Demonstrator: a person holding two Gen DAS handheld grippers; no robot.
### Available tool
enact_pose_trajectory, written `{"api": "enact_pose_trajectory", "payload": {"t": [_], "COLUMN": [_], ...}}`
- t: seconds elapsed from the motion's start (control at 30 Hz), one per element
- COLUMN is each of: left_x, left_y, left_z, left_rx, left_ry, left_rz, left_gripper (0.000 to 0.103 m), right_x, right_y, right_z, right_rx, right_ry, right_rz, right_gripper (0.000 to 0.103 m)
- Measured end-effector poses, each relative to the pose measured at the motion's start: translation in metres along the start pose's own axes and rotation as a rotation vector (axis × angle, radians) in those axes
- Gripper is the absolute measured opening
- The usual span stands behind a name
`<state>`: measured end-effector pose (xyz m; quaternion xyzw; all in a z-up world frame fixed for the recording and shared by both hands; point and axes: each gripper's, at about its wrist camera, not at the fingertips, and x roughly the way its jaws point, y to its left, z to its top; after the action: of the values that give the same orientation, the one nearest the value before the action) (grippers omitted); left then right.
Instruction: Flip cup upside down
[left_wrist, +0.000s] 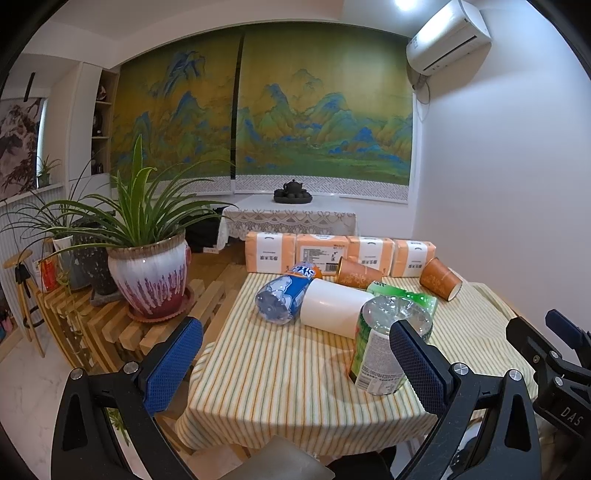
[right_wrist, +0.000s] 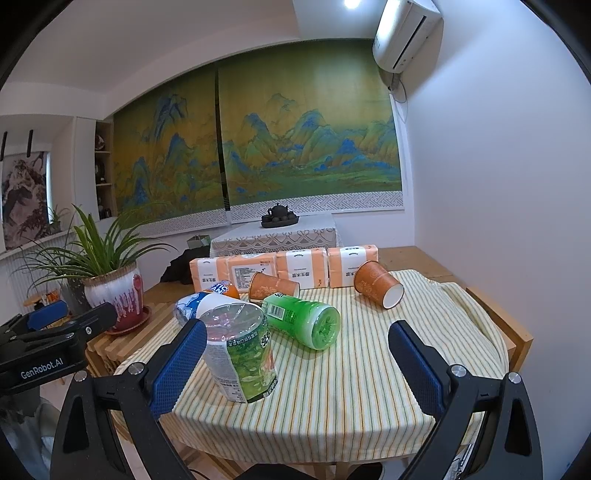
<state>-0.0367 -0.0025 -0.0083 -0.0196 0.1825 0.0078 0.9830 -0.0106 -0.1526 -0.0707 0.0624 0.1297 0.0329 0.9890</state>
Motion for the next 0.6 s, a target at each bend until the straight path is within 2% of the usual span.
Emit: {"api": "enact_pose_trajectory", "payload": {"t": [0.6], "left_x": [0.0038], "left_y": [-0.0001], "left_z": [-0.0001], "left_rx": [0.001], "left_ry": [0.005], "left_rz": [0.001], "left_gripper": [0.102], "right_x": [0.0035], "right_y": [-0.001], "right_z": [-0.001], "right_rx": [-0.004], "right_ry": [0.014], "right_rz": [0.002], "right_gripper": [0.097]}}
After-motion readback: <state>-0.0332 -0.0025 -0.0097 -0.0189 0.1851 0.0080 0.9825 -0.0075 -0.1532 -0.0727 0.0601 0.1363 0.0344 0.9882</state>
